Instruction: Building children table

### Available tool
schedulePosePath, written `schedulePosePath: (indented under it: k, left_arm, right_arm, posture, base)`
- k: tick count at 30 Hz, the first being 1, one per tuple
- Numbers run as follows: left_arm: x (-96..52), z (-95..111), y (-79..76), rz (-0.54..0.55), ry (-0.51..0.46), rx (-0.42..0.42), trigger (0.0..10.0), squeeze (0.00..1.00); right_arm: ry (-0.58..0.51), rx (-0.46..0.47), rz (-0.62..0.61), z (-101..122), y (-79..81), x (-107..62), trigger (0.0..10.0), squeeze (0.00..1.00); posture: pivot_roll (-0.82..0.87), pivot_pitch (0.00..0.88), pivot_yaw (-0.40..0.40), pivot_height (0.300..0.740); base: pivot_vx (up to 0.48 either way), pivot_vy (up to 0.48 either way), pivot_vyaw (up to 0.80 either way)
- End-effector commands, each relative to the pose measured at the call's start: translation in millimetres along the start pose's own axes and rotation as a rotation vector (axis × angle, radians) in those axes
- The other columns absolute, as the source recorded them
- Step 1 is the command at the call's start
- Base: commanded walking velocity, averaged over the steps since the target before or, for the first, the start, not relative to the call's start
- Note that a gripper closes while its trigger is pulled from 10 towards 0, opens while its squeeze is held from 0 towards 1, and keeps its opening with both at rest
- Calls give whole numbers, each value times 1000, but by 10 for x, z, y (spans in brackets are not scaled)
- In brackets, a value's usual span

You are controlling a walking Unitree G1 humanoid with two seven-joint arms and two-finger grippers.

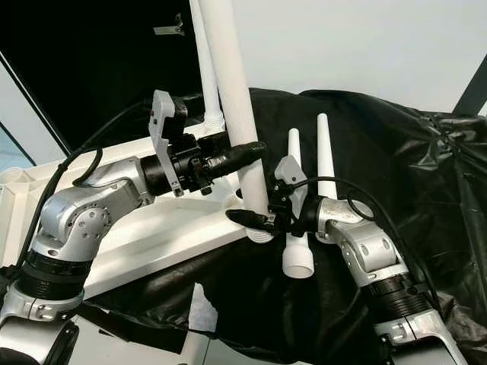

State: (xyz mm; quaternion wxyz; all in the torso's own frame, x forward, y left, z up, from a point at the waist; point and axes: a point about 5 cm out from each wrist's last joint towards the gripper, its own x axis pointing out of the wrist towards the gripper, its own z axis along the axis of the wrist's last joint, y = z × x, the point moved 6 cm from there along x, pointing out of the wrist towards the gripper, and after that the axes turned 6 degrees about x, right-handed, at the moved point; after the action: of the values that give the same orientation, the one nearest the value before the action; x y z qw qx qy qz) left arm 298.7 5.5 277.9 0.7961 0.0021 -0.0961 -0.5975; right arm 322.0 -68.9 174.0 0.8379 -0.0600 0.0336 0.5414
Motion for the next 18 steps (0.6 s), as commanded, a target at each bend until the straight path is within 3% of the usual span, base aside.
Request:
schedulePosePath:
  k: [1, 2, 5, 6, 10, 14, 18]
  left_arm:
    - [-17, 88, -390, -324, -27, 43, 2471, 0]
    - [8, 96, -384, -307, -23, 55, 10000, 0]
    - [37, 112, -365, -281, -23, 64, 10000, 0]
    - [99, 109, -271, -201, -12, 91, 10000, 0]
    - [166, 62, -119, -95, 17, 128, 10000, 0]
    - [268, 73, 185, 101, 42, 174, 10000, 0]
    - [316, 75, 291, 179, 65, 177, 10000, 0]
  right_arm:
    - [-30, 0, 0, 85, 5, 12, 10000, 0]
    - [-32, 0, -14, 82, -6, 13, 10000, 1000]
    - [-40, 1, -41, 91, -31, 16, 10000, 1000]
    - [-67, -19, -128, 133, -115, 30, 10000, 0]
    - [-101, -28, -268, 179, -263, 65, 10000, 0]
    - [-121, -38, -438, 191, -376, 196, 10000, 0]
    - [-134, -77, -536, 235, -434, 252, 10000, 0]
  posture:
    - [-13, 0, 18, 740]
    - [-14, 0, 20, 740]
    - [-15, 0, 21, 740]
    - [-14, 0, 19, 740]
    - [-9, 0, 15, 740]
    - [-9, 0, 23, 740]
    - [-9, 0, 31, 740]
  base:
    - [0, 0, 0]
    - [0, 0, 0]
    - [0, 0, 0]
    - [0, 0, 0]
    - [0, 0, 0]
    - [0, 0, 0]
    - [0, 0, 0]
